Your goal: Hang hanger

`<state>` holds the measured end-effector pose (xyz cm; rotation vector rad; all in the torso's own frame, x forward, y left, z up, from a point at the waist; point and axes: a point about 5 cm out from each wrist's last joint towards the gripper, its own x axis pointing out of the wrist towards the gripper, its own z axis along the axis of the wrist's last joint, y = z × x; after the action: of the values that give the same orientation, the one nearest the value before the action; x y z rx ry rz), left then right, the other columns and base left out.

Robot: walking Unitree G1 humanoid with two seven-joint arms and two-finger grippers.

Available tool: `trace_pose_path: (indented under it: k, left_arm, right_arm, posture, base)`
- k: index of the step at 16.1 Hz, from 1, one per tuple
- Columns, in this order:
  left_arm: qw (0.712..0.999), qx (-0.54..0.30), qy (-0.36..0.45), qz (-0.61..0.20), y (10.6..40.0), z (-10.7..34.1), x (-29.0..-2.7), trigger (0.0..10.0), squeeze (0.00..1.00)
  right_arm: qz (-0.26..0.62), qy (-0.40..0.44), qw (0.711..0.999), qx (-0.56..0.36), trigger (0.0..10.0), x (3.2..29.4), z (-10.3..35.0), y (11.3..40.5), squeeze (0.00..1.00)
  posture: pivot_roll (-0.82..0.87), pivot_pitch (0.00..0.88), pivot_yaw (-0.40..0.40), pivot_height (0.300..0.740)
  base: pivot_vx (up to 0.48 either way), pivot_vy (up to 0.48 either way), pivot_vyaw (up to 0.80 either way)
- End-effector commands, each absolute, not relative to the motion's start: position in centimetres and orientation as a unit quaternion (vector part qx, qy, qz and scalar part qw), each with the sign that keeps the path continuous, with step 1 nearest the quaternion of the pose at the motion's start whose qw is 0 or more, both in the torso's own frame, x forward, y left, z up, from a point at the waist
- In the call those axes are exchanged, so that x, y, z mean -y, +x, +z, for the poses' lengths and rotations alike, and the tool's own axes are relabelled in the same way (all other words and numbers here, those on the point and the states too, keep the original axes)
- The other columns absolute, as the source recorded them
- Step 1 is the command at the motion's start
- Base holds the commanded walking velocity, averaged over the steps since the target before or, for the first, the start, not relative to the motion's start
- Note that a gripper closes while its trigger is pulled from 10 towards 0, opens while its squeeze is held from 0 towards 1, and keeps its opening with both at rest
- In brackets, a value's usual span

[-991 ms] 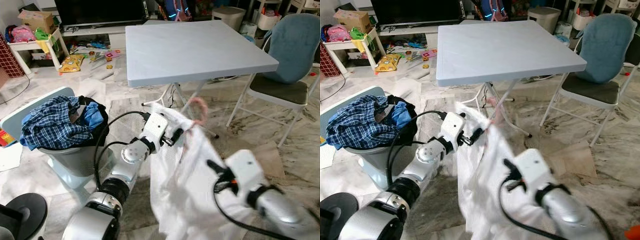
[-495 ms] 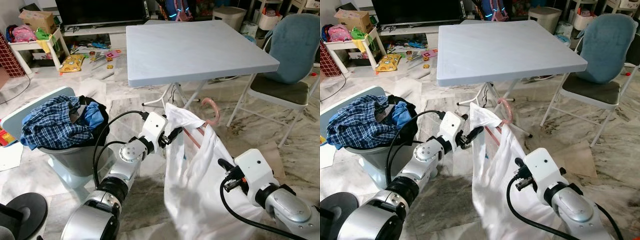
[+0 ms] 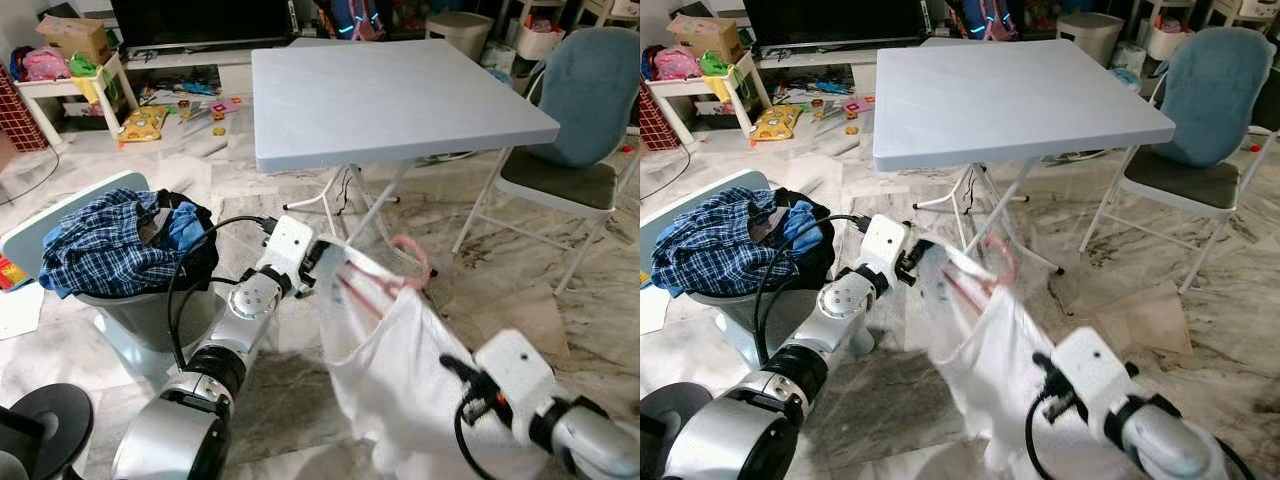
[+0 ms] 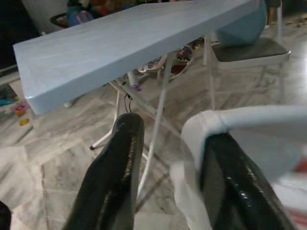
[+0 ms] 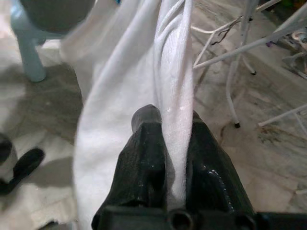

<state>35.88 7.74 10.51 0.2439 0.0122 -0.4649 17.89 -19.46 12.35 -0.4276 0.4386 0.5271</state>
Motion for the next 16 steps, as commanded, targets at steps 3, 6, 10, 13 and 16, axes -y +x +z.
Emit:
trace_pose_path:
  k: [3, 6, 10, 13, 16]
  left_arm:
    - [0.971, 0.006, 0.134, -0.196, 36.7, 11.5, -8.8, 0.0, 0.0]
    - [0.971, 0.005, 0.136, -0.196, 36.7, 11.5, -8.8, 0.0, 0.0]
    - [0.969, -0.001, 0.142, -0.2, 36.7, 11.3, -8.7, 0.0, 0.0]
    - [0.969, -0.005, 0.142, -0.203, 36.7, 11.2, -8.7, 0.0, 0.0]
    - [0.966, -0.015, 0.141, -0.214, 36.5, 10.8, -8.3, 0.0, 0.0]
  right_arm:
    - [0.243, -0.252, 0.909, -0.227, 10.0, 22.2, 13.2, 16.8, 0.0]
    - [0.231, -0.297, 0.889, -0.263, 10.0, 24.9, 13.6, 15.4, 0.0]
    - [0.25, -0.322, 0.867, -0.288, 10.0, 28.0, 16.6, 12.5, 0.0]
    - [0.265, -0.306, 0.874, -0.269, 10.0, 28.2, 18.7, 11.5, 0.0]
    - [0.296, -0.29, 0.878, -0.241, 10.0, 28.4, 21.5, 10.3, 0.0]
  posture:
    - [-0.1, 0.0, 0.0, 0.74]
    - [-0.11, 0.0, 0.004, 0.74]
    - [-0.12, 0.0, 0.01, 0.74]
    - [-0.13, 0.0, 0.012, 0.74]
    - [-0.13, 0.0, 0.014, 0.74]
  base:
    - [0.0, 0.0, 0.0]
    - [0.0, 0.0, 0.0]
    - [0.0, 0.0, 0.0]
    - [0.0, 0.0, 0.0]
    - [0.0, 0.0, 0.0]
